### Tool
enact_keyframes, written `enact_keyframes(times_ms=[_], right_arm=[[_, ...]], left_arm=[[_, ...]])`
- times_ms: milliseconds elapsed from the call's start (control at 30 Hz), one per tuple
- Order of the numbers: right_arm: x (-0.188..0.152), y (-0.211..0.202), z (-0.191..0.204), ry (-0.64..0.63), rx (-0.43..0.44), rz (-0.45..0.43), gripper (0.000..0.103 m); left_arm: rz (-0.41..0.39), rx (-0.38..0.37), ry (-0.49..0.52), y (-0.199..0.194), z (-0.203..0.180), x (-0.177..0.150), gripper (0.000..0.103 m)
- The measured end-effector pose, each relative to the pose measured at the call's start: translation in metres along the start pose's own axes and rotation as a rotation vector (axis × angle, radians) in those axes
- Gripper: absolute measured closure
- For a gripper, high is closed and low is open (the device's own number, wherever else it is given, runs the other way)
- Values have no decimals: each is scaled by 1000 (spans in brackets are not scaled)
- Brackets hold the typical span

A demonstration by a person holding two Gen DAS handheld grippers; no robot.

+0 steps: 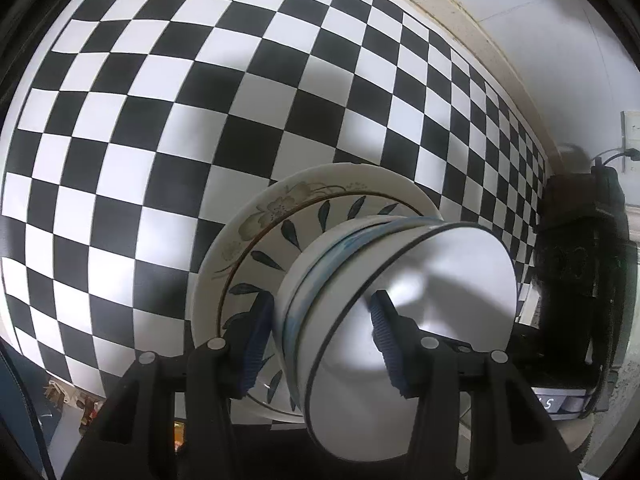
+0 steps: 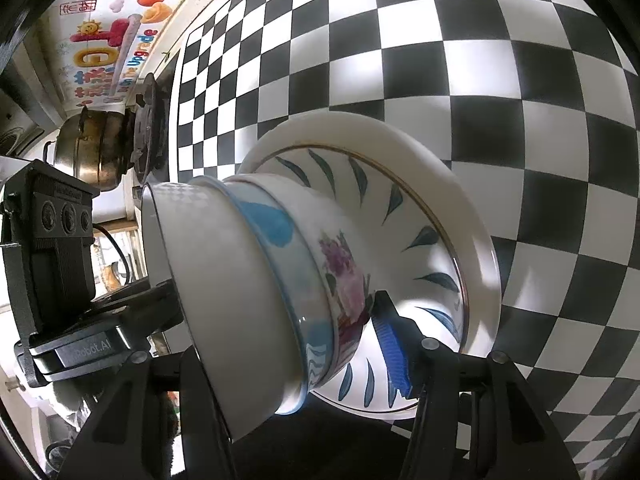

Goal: Organize plates and bowls
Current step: 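Lower the bowl stack onto the black-striped plate and open both grippers, then raise both grippers away from the stacked dishes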

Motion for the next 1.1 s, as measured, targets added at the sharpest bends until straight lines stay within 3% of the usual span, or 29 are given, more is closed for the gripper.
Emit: enact_keyframes(times_ms=[333, 433, 500, 600, 667, 767, 1100], right_arm=[[-3, -19, 10, -74, -151, -53, 47], [-9, -30, 16, -105, -203, -79, 47], [-13, -36, 20, -126, -238, -98, 46], [-22, -48, 29, -160, -288, -136, 44], [-30, -58, 37, -176, -309, -170, 29], [-42, -74, 47, -190, -348, -223, 24], [-93, -137, 90, -256, -560, -500, 14]], left_arm=[[-57, 151, 32, -10, 17, -12, 54], [-85, 170, 49, -15, 17, -19, 48], [-137, 202, 56, -24, 19, -22, 43], [-252, 268, 92, -44, 20, -23, 26], [-317, 292, 105, -60, 19, -26, 19], [-370, 281, 114, -77, 17, -31, 5], [-538, 316, 143, -139, 9, -64, 5]])
Point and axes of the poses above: each gripper's, at about its wrist camera, not at the fingertips, and y roughly the way its jaws point, z to its left, x to its top, the point moved 8 cm from there along y, roughly the way its jaws point, and after that the axes turned 8 degrees about x, right-handed, at the moved point
